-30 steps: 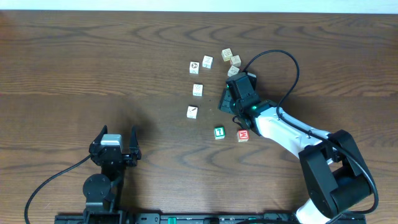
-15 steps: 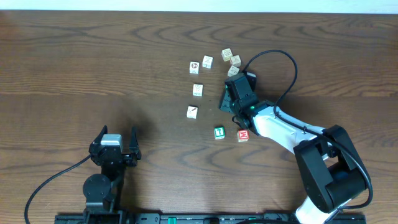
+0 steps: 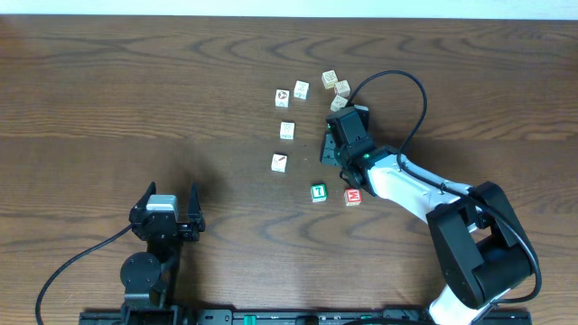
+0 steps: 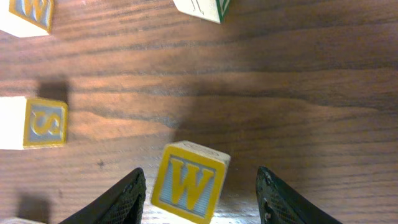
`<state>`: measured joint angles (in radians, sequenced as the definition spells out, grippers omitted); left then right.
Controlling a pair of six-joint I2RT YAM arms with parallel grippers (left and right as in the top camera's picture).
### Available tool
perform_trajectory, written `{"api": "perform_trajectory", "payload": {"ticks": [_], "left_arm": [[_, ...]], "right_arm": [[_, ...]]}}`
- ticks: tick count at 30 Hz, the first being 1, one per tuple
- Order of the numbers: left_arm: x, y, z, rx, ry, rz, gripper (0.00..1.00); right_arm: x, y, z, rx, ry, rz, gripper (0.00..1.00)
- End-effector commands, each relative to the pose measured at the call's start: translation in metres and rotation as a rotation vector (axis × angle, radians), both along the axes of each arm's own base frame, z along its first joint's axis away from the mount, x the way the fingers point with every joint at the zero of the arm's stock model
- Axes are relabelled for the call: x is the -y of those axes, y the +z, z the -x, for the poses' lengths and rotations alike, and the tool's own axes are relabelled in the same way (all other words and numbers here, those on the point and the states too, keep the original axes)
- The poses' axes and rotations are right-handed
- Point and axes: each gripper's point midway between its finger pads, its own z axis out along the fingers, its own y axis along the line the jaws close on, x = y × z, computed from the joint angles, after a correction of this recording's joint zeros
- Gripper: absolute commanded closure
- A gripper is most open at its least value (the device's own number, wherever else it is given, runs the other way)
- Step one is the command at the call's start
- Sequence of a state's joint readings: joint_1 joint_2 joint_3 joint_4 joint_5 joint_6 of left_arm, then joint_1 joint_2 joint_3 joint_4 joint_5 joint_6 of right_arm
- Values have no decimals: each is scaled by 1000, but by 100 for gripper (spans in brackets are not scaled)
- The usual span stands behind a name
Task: Lift 4 blocks
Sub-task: 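Release the red M block and move the right gripper to the yellow W block, then lower the right gripper onto the yellow W block and close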
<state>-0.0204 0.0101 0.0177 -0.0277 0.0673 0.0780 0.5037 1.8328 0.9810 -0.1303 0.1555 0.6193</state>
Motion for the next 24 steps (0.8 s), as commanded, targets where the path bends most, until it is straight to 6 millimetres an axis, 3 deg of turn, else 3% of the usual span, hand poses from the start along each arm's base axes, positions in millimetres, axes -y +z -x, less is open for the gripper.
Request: {"api": "perform_trajectory", "payload": {"ticks": [1, 24], "left_arm": [[-2, -15, 1, -48, 7, 4, 26], [-2, -15, 1, -48, 8, 4, 25]], "right_arm": [[-1, 2, -1, 16, 60, 66, 46], [-3, 5, -4, 58, 235, 178, 50]]}}
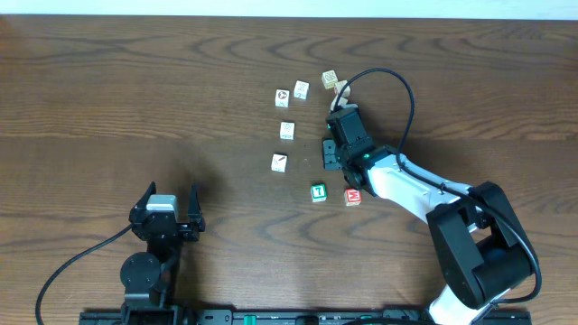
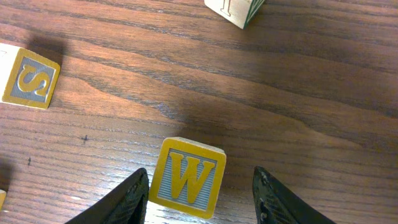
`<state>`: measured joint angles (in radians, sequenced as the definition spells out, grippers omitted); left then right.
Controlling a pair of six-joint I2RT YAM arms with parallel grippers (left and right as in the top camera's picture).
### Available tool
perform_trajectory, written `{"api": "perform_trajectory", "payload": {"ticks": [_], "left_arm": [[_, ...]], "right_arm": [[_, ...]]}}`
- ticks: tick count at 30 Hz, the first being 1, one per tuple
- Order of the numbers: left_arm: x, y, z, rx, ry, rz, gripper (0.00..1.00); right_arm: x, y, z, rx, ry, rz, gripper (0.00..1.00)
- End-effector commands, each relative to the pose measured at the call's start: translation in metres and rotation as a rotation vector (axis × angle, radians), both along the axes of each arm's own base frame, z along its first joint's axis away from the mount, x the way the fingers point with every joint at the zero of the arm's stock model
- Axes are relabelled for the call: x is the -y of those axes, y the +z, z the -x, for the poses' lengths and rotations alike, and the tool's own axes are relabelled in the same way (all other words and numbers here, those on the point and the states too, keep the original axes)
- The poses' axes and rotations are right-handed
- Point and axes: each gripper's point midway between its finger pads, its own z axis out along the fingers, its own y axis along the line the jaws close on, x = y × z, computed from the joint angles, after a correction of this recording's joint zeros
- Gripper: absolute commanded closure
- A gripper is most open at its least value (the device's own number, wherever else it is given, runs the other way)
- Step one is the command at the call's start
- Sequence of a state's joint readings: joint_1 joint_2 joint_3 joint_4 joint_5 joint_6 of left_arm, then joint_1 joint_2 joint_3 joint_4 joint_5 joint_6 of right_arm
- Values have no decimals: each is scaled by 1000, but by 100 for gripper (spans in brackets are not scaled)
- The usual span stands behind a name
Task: Lift 4 blocks
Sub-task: 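Lower the right gripper onto the yellow W block and close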
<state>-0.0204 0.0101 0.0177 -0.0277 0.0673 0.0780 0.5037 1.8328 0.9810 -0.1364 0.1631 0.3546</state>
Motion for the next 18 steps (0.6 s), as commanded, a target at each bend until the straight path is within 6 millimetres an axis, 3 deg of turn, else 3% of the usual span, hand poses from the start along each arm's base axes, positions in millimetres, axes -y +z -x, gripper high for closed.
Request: {"api": "perform_trajectory", "payload": {"ticks": [1, 7, 18], "left_arm": [[-2, -15, 1, -48, 7, 4, 26], [-2, -15, 1, -48, 7, 4, 26], [-2, -15, 1, -48, 8, 4, 26]], "right_arm": [[-6, 6, -5, 28, 22, 12, 50], [-16, 7, -4, 21, 45, -39, 51], [-14, 3, 2, 6, 121, 22, 51]]}}
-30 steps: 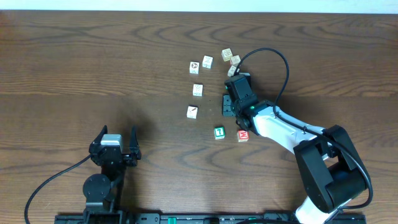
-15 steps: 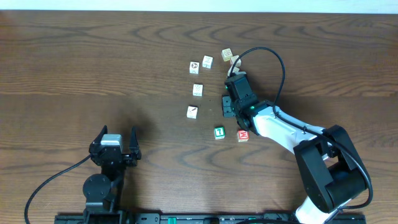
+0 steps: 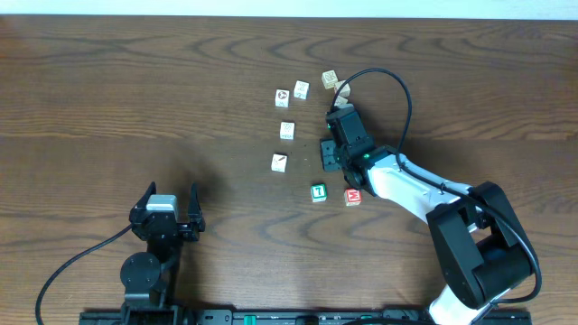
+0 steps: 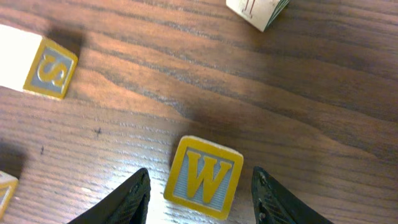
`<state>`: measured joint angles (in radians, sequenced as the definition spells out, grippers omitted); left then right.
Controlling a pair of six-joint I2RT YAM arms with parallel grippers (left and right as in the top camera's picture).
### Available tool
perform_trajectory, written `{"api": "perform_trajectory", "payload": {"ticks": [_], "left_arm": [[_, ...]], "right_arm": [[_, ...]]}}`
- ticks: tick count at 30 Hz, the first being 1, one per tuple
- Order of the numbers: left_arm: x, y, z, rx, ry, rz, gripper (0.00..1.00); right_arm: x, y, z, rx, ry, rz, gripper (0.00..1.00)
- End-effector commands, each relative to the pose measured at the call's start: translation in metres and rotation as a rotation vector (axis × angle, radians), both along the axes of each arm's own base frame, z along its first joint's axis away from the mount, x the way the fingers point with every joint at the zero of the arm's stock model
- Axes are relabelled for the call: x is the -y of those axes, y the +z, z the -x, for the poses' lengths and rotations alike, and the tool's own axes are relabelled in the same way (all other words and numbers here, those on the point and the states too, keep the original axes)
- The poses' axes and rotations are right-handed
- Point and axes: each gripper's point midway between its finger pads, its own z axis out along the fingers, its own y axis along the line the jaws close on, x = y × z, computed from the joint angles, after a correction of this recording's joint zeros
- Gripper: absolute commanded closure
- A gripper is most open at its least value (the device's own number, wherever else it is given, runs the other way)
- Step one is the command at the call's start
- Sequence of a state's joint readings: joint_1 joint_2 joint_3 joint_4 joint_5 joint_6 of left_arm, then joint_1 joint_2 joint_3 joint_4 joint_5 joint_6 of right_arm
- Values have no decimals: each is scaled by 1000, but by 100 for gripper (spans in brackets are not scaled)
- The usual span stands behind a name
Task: Lift 4 blocks
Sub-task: 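Lower the right gripper onto the yellow W block and close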
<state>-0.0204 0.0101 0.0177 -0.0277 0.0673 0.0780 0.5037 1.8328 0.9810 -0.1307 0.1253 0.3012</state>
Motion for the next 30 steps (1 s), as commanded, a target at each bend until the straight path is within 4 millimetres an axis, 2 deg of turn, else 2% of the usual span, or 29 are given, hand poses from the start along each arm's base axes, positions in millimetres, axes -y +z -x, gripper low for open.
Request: {"api": "perform_trajectory", "payload": {"ticks": [1, 4, 13, 17, 21, 30], "left_arm": [[-2, -15, 1, -48, 8, 4, 25], [-2, -15, 1, -48, 8, 4, 26], [-2, -15, 1, -48, 8, 4, 26], [-2, -15, 1, -48, 8, 4, 26], [-2, -15, 1, -48, 7, 4, 26], [-2, -15, 1, -48, 8, 4, 26]], "right_arm": [[-7, 2, 1, 6, 61, 28, 51], [-5, 0, 4, -5, 77, 46, 56], [6, -5, 8, -26, 97, 110, 57], [7, -4, 6, -17, 85, 104, 49], [2, -1, 3, -12, 15, 42, 44], [-1, 0, 4, -48, -209, -106, 50]]}}
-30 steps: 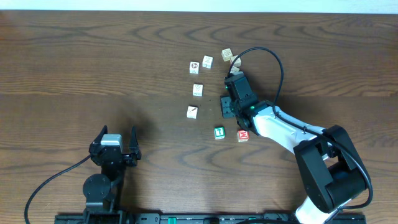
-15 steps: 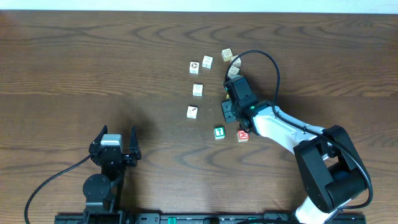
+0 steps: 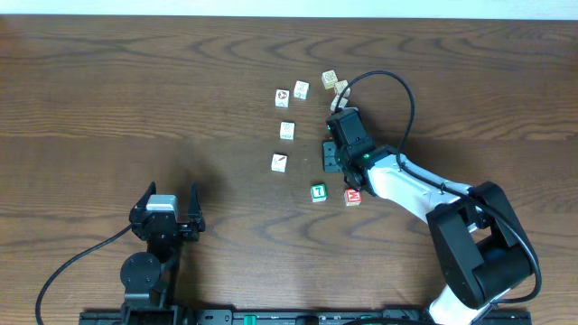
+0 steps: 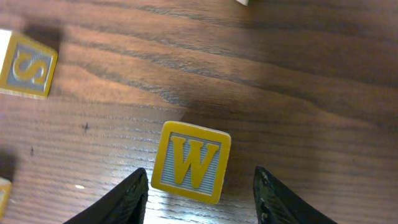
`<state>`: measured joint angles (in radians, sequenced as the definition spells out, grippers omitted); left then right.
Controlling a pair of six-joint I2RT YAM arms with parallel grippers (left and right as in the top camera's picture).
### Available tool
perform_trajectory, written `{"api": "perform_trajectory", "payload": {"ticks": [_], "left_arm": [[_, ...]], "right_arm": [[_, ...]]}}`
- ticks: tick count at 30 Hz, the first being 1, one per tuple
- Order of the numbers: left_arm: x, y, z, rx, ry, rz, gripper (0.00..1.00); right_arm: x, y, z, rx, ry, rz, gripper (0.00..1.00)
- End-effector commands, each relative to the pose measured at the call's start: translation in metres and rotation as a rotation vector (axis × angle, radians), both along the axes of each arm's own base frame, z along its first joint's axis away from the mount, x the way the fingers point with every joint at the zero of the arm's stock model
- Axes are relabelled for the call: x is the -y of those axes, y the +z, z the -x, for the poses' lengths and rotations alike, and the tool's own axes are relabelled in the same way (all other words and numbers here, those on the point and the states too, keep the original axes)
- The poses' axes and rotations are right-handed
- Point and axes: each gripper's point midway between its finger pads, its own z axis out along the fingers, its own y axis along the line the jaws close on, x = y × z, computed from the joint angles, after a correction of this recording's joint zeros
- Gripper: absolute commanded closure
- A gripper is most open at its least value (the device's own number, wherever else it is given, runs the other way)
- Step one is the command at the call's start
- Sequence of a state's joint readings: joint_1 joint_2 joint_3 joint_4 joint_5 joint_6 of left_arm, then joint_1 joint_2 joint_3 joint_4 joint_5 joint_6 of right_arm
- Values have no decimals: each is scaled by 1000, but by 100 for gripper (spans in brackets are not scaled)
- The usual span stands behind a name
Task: Lift 4 blocks
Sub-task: 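Lower the right gripper onto the yellow W block and close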
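Observation:
A wooden block with a yellow W face [image 4: 190, 162] lies on the table in the right wrist view. My right gripper [image 4: 199, 180] is open, and its black fingers [image 4: 124, 199] stand on either side of the block with gaps, not touching it. In the overhead view the right gripper [image 3: 330, 152] is right of the table's middle and hides that block. My left gripper [image 3: 169, 200] rests open at the near left, far from the blocks.
A yellow S block [image 4: 28, 65] lies to the upper left of the W block. Overhead, several white blocks [image 3: 286, 130] are scattered left of the gripper, a few more [image 3: 330, 78] behind it. A green block [image 3: 318, 191] and a red block [image 3: 353, 196] lie nearer. Brown wood table [image 3: 108, 99].
The right gripper has shifted slightly: the W block now lies a little higher and more to the left between the open fingers, and the S block sits nearer the frame's left edge. The left arm is unchanged.
The right gripper stood open over the W block at every moment. First it was closer to the back cluster, with the block low and tilted in its view. It then moved slightly left and nearer, and the block now shows squarely between the fingers. No block changed place on the table.

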<state>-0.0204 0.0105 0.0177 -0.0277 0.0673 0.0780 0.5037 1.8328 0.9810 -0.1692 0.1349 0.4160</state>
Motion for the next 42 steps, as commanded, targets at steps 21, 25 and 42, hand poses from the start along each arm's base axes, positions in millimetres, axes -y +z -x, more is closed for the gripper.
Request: {"api": "perform_trajectory", "payload": {"ticks": [21, 25, 42], "left_arm": [[-2, -15, 1, -48, 8, 4, 26], [-2, -15, 1, -48, 8, 4, 26], [-2, -15, 1, -48, 8, 4, 25]], "right_arm": [[-7, 11, -13, 71, 11, 9, 47], [-15, 10, -9, 62, 117, 23, 45], [-7, -6, -13, 53, 55, 45, 50]]}}
